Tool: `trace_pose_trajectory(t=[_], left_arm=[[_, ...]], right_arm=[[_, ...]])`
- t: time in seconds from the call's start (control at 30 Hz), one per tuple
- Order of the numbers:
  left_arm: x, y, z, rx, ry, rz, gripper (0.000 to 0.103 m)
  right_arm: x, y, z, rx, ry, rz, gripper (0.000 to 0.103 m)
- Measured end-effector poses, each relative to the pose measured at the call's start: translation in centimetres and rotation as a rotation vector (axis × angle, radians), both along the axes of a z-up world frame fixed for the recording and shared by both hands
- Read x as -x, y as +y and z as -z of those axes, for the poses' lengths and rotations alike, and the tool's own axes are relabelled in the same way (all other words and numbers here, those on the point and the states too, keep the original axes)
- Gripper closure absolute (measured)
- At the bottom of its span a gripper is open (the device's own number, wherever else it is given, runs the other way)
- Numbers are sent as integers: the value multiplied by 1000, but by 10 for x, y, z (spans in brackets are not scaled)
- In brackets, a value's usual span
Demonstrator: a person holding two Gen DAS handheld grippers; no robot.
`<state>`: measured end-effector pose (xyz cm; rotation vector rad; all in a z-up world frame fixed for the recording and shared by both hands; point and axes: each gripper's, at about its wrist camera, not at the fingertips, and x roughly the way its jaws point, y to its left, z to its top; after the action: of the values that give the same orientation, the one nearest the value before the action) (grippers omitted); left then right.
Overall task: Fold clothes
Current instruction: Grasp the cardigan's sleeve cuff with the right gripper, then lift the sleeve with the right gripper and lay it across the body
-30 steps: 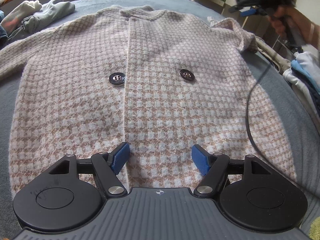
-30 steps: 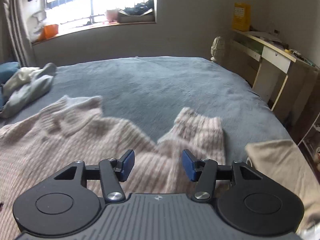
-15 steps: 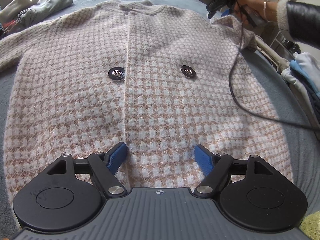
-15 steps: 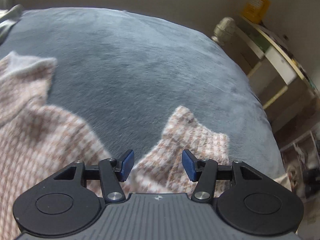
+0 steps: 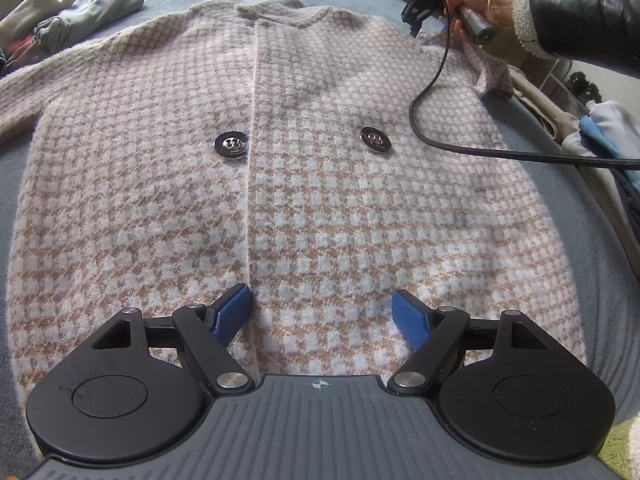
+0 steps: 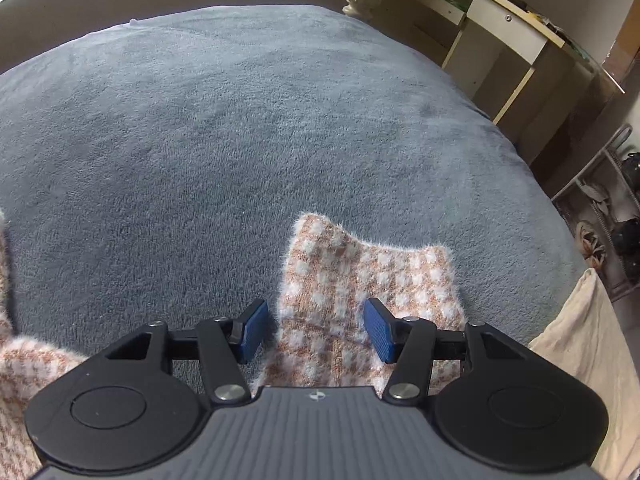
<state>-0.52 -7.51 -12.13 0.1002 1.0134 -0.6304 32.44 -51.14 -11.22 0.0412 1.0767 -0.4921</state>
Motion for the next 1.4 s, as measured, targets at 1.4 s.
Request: trace_pose_trajectory(t=[1.4], left_arm=[[0, 10, 0, 84, 51, -127, 23]], right_arm=[[251, -37, -211, -618, -1057, -267, 85]])
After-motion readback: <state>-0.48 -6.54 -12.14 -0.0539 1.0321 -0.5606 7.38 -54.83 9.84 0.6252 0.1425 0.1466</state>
